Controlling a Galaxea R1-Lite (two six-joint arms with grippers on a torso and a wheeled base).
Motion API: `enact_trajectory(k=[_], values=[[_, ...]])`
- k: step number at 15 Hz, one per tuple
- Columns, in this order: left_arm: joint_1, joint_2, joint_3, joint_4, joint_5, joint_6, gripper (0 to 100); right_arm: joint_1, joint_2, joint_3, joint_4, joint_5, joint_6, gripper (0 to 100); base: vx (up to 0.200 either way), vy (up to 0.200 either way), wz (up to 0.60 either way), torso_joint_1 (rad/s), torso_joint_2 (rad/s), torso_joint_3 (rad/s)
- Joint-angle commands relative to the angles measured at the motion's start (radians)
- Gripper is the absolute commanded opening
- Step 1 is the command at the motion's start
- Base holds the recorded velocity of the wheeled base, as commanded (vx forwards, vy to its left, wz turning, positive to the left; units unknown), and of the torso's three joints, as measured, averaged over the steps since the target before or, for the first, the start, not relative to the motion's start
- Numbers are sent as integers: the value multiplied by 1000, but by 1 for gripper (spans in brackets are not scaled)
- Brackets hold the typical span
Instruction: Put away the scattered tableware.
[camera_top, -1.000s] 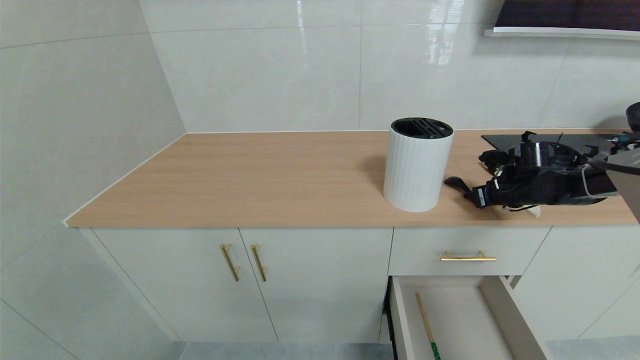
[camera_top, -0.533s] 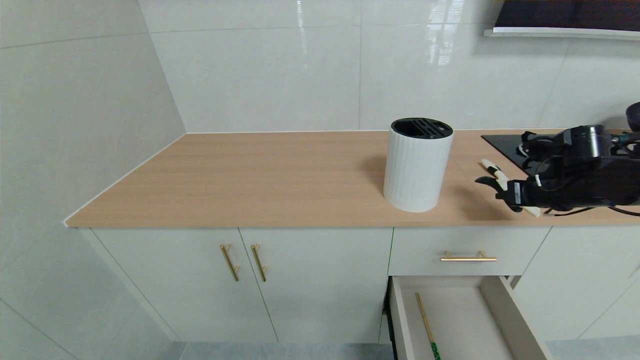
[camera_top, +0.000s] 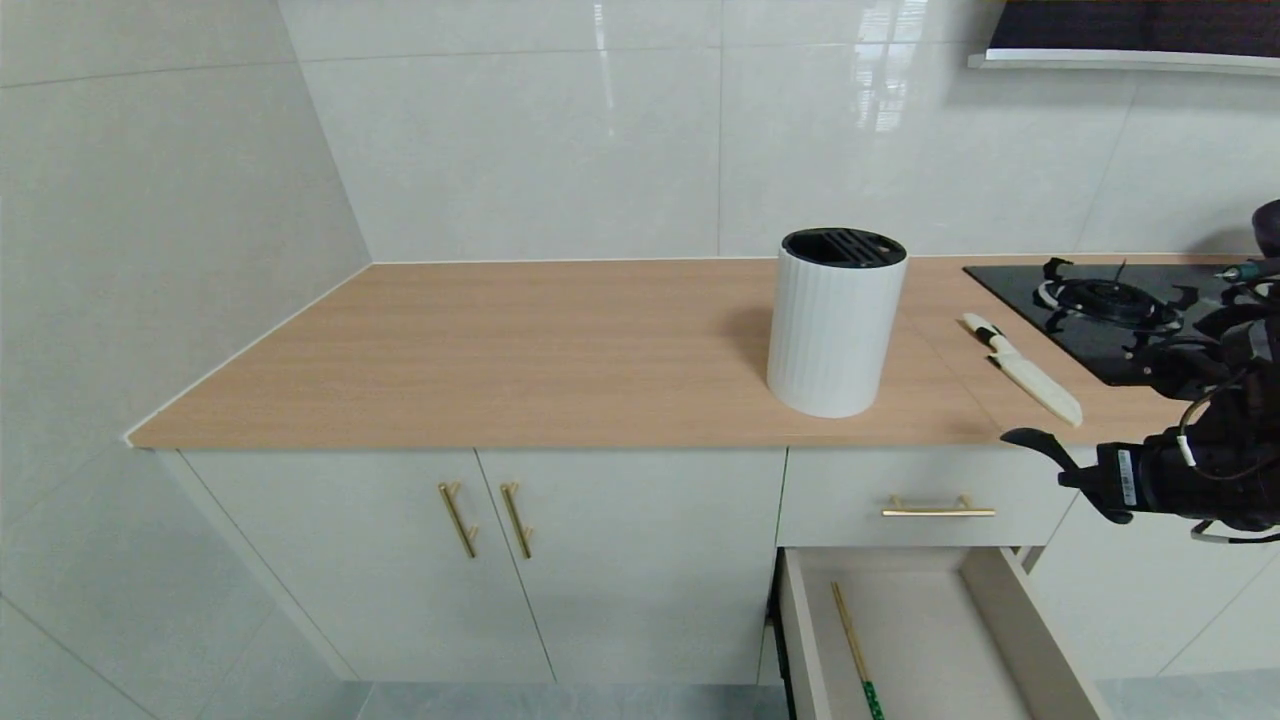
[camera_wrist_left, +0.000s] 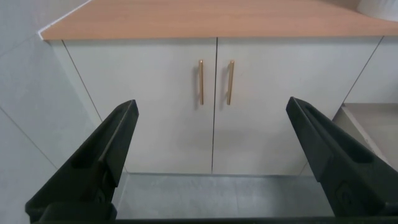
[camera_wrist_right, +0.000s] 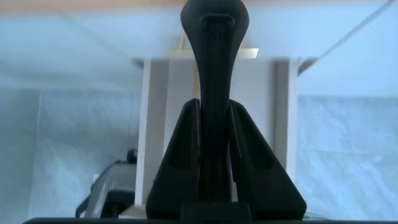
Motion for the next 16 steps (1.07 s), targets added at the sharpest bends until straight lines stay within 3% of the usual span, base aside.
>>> enact_trajectory(k=[1, 16], values=[[1, 2, 0, 0, 0, 0, 100, 7, -31, 33, -1, 1, -5, 0, 0, 0, 0, -193, 442, 246], [1, 2, 0, 0, 0, 0, 100, 23, 50, 73, -64, -1, -9, 0, 0, 0, 0, -208, 488, 274]])
